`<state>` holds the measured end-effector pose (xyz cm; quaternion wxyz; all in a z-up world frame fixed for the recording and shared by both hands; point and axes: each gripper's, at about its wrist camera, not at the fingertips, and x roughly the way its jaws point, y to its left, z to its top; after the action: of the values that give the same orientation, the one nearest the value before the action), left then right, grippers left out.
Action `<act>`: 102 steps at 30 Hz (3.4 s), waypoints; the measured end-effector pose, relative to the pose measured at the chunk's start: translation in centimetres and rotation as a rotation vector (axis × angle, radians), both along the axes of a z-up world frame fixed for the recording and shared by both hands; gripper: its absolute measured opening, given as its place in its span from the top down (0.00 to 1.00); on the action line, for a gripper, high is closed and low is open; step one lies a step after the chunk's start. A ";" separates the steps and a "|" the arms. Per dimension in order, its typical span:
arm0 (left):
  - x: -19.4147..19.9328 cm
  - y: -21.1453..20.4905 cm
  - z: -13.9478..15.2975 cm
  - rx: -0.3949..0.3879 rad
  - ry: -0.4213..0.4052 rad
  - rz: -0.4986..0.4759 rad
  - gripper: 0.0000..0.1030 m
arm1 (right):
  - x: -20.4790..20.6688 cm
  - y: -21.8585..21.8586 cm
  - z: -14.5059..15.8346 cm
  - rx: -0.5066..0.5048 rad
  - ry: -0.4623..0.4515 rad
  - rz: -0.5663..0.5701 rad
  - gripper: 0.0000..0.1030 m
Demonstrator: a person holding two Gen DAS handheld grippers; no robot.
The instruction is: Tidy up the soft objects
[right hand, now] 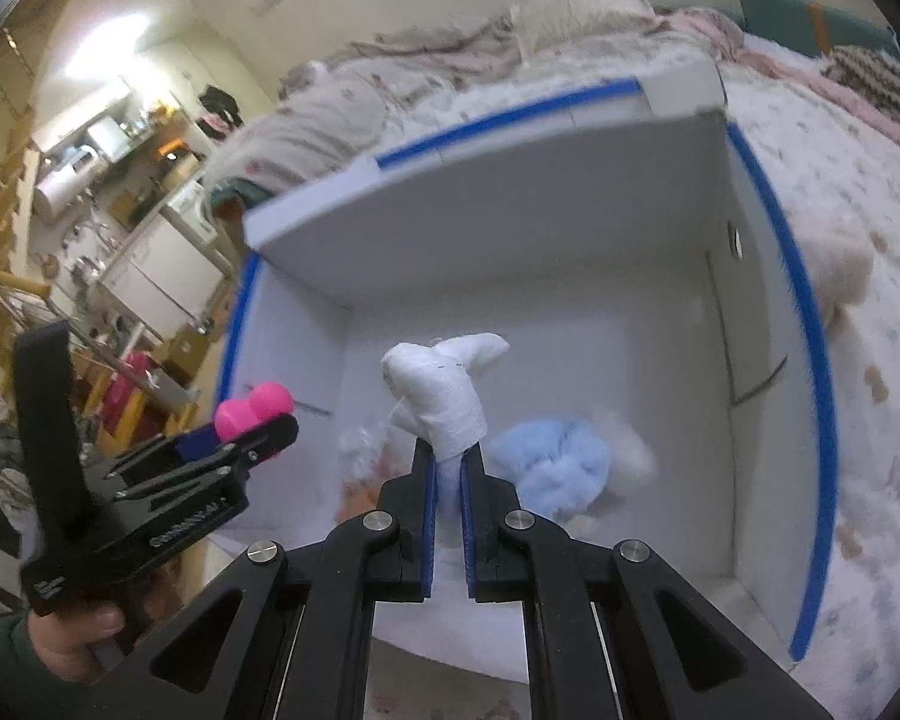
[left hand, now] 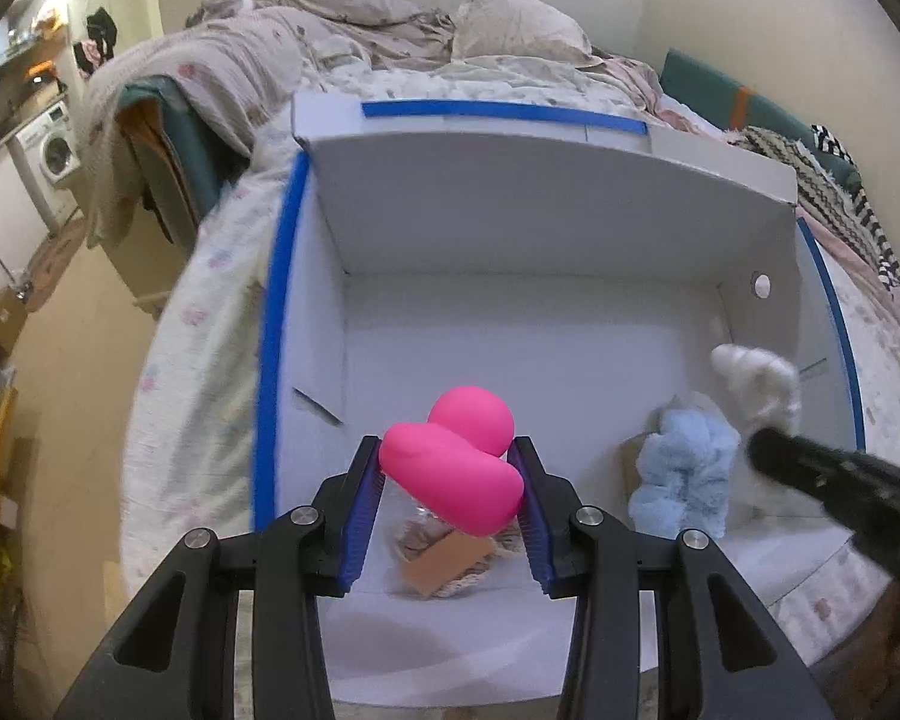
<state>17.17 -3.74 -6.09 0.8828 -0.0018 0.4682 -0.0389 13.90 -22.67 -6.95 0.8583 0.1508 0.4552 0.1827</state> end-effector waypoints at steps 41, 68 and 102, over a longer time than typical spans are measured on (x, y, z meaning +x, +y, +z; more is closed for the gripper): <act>-0.2 -1.3 -1.5 0.042 0.026 0.007 0.47 | 1.6 0.8 -3.3 -0.033 0.122 -0.001 0.90; -4.5 2.5 1.8 0.031 0.000 0.063 0.47 | -2.1 -0.7 -0.2 -0.032 0.007 -0.116 0.00; -13.9 4.2 6.9 0.018 -0.322 0.111 0.02 | -10.7 1.1 3.5 -0.204 -0.272 -0.156 0.00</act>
<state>3.28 0.41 0.78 0.9472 -0.0136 0.3201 0.0143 3.16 -21.57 -3.43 0.9343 0.0719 0.3381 0.0871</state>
